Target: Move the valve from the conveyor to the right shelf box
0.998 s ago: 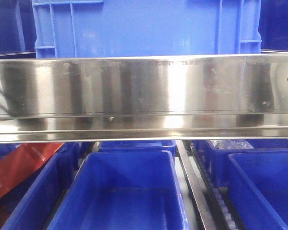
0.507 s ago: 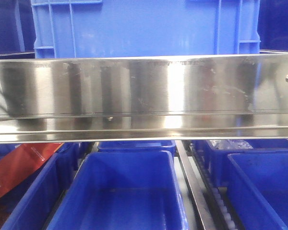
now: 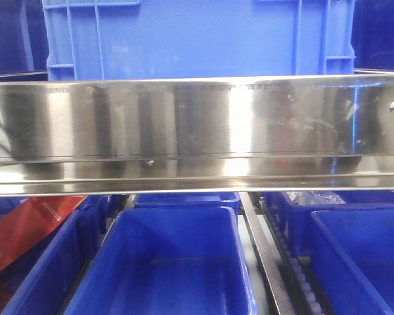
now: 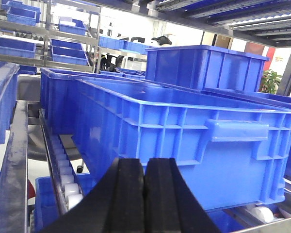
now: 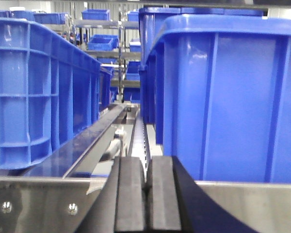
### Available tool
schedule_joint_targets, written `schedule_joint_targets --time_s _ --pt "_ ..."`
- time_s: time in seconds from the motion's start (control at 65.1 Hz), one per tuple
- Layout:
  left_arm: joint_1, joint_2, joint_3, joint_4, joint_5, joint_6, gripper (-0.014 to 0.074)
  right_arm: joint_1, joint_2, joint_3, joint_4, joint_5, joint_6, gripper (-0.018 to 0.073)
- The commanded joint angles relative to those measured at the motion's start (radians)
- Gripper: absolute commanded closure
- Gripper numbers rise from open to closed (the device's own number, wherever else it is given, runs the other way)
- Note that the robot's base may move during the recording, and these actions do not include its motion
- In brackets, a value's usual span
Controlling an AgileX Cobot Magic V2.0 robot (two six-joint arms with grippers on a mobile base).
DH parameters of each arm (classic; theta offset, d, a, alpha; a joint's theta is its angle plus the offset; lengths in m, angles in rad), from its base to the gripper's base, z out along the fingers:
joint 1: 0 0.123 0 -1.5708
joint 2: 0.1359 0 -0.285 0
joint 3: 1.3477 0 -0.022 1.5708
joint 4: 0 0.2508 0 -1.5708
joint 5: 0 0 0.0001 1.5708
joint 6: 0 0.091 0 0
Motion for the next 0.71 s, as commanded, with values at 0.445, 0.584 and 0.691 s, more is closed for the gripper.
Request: schedule_joint_targets --time_s 0.445,0.584,0.691 --pt "0.004 -0.005 0.002 -0.003 -0.017 -0.003 0.0707 -0.004 -0.008 0.002 -0.008 0.039 -0.005 0.0727" --pt "0.004 -0.005 0.002 -0.003 -0.017 -0.003 0.0707 -0.004 -0.008 0.002 -0.008 0.039 -0.005 0.0727" --pt "0.004 -0.005 0.002 -0.003 -0.017 -0.003 0.0707 -0.004 -0.008 0.002 -0.008 0.039 -0.005 0.0727"
